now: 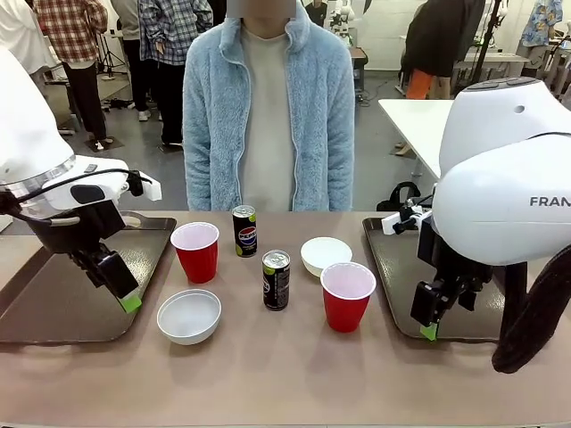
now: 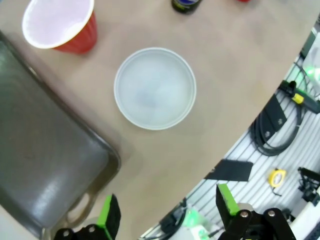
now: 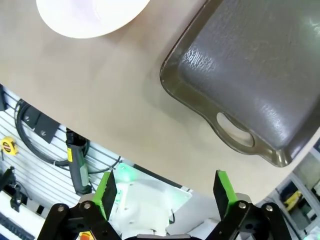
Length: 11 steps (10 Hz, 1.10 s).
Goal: Prepare tableware on both trays.
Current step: Pick up a Picnic Bowl from the table and place it on a Handle tray.
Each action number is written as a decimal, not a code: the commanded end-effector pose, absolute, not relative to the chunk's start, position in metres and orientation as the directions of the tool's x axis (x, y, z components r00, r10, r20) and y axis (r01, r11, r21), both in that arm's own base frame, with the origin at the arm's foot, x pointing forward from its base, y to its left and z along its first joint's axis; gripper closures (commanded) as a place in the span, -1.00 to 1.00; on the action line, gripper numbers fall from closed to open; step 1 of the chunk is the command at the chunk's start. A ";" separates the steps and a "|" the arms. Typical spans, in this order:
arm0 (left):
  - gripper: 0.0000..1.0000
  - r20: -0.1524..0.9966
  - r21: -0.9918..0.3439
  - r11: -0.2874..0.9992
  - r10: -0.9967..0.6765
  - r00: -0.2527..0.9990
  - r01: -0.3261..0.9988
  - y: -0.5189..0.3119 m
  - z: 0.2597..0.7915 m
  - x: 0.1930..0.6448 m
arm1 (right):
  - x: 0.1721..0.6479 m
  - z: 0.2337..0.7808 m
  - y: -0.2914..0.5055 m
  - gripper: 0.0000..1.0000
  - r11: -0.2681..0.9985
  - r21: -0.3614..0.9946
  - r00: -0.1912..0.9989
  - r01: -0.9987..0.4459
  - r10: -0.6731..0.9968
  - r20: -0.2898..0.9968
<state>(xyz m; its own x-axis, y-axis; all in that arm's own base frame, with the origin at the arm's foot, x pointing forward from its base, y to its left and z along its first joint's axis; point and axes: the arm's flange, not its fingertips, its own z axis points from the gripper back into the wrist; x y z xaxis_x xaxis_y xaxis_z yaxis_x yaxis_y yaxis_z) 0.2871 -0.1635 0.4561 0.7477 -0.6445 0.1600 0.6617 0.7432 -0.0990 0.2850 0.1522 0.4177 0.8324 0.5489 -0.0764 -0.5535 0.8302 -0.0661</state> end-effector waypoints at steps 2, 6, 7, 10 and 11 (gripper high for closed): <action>-1.00 0.264 -0.336 0.728 -0.536 0.802 0.597 -0.117 0.454 0.298 | 0.287 0.423 0.082 -1.00 0.838 0.298 0.887 -0.457 0.455 0.082; -1.00 0.450 -0.674 0.558 -0.208 0.868 0.484 0.021 0.455 0.299 | 0.279 0.396 -0.056 -1.00 0.507 0.782 0.929 -0.362 0.269 0.255; -1.00 0.485 -0.713 0.527 -0.107 0.868 0.463 0.057 0.446 0.295 | 0.279 0.391 -0.078 -1.00 0.447 0.821 0.932 -0.356 0.227 0.281; -1.00 0.488 -0.769 0.497 0.048 0.872 0.403 0.118 0.419 0.272 | 0.271 0.388 -0.112 -1.00 0.385 0.856 0.939 -0.344 0.155 0.307; -1.00 0.471 -0.778 0.493 0.048 0.881 0.389 0.130 0.416 0.268 | 0.268 0.388 -0.118 -1.00 0.390 0.860 0.944 -0.329 0.128 0.303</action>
